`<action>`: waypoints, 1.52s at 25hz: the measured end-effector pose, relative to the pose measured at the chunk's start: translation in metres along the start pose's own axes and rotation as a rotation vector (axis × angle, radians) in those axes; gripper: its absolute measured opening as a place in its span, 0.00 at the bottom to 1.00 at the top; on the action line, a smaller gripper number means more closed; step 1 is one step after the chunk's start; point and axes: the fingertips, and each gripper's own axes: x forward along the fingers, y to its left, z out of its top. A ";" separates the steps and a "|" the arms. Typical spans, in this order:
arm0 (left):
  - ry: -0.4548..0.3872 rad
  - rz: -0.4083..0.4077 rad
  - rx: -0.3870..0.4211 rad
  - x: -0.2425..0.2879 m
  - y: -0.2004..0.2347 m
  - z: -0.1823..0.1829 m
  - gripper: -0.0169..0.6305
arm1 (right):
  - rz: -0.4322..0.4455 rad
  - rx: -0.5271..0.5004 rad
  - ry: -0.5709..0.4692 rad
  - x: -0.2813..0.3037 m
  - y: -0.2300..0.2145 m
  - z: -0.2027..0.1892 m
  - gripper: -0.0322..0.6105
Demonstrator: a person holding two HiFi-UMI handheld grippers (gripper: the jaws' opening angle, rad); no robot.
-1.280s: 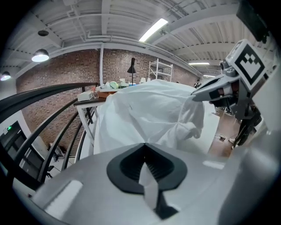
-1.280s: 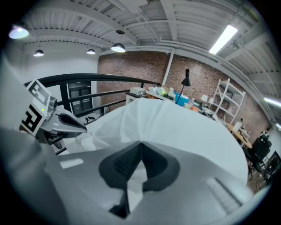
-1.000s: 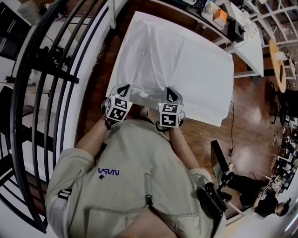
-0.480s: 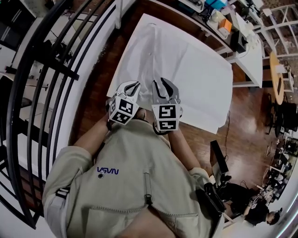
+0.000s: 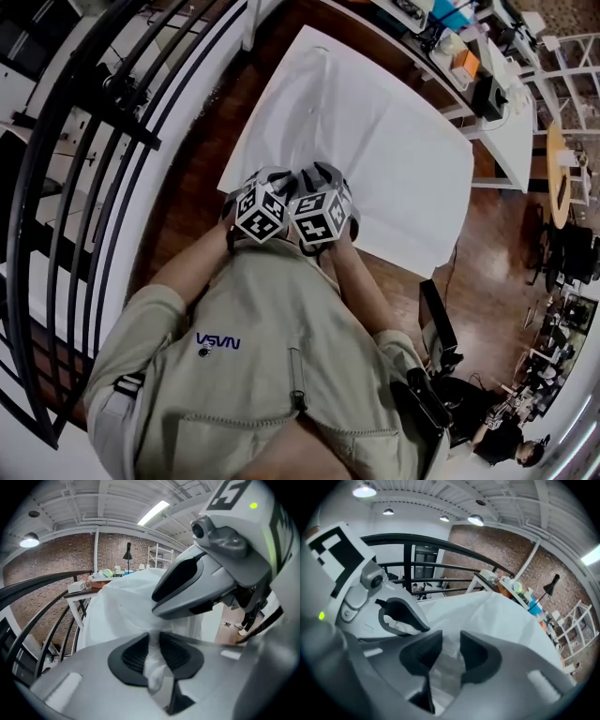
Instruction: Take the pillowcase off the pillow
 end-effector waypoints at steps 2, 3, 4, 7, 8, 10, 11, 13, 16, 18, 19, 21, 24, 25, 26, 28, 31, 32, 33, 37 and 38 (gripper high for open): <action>0.007 0.002 0.027 0.001 -0.004 -0.004 0.13 | 0.029 -0.022 0.021 0.005 0.008 -0.002 0.29; 0.011 0.008 0.037 0.002 -0.004 -0.006 0.11 | 0.044 -0.037 0.036 0.008 0.013 -0.004 0.34; 0.016 0.014 0.044 0.002 -0.002 -0.008 0.11 | 0.053 -0.056 0.053 0.011 0.015 -0.007 0.36; 0.016 0.025 0.046 0.003 -0.002 -0.011 0.07 | 0.033 -0.115 0.077 0.018 0.014 -0.015 0.32; 0.012 0.024 0.047 0.002 -0.003 -0.010 0.06 | 0.023 -0.118 0.070 0.017 0.012 -0.015 0.28; -0.001 0.021 0.049 0.001 -0.005 -0.006 0.05 | 0.010 -0.090 0.042 0.011 0.005 -0.010 0.16; -0.005 0.021 0.051 0.000 -0.005 -0.004 0.05 | 0.004 -0.067 0.023 0.006 0.001 -0.006 0.13; -0.002 0.024 0.052 0.000 -0.002 -0.005 0.04 | -0.020 -0.023 -0.019 -0.004 -0.011 0.003 0.08; 0.019 0.023 0.052 0.002 -0.002 -0.013 0.04 | -0.074 0.051 -0.110 -0.025 -0.037 0.021 0.08; 0.026 0.017 0.051 0.005 -0.005 -0.016 0.04 | -0.097 0.127 -0.181 -0.041 -0.055 0.032 0.08; 0.026 0.012 0.050 0.007 -0.007 -0.017 0.04 | -0.102 0.170 -0.215 -0.049 -0.063 0.037 0.08; 0.019 0.001 0.053 0.011 -0.010 -0.014 0.04 | -0.104 0.243 -0.266 -0.062 -0.076 0.042 0.08; 0.017 0.000 0.061 0.015 -0.009 -0.012 0.04 | -0.075 0.274 -0.285 -0.067 -0.074 0.039 0.07; 0.020 0.006 0.055 0.015 -0.007 -0.013 0.04 | -0.050 0.270 -0.273 -0.063 -0.068 0.036 0.08; 0.021 0.014 0.039 0.015 -0.003 -0.015 0.04 | -0.017 0.263 -0.253 -0.058 -0.060 0.032 0.08; 0.015 0.029 -0.005 0.013 0.005 -0.017 0.04 | 0.053 0.240 -0.202 -0.045 -0.040 0.024 0.09; 0.008 0.042 -0.040 0.005 0.012 -0.020 0.06 | 0.119 0.188 -0.149 -0.028 -0.016 0.015 0.12; 0.004 0.049 -0.046 0.001 0.015 -0.021 0.07 | 0.128 0.175 -0.146 -0.026 -0.012 0.014 0.14; -0.003 0.062 -0.056 -0.003 0.018 -0.022 0.07 | 0.134 0.170 -0.150 -0.025 -0.010 0.014 0.16; -0.045 0.149 -0.139 -0.028 0.041 -0.023 0.06 | 0.095 0.210 -0.229 -0.044 -0.022 0.027 0.20; -0.057 0.167 -0.159 -0.035 0.047 -0.020 0.06 | 0.064 0.225 -0.253 -0.051 -0.030 0.030 0.20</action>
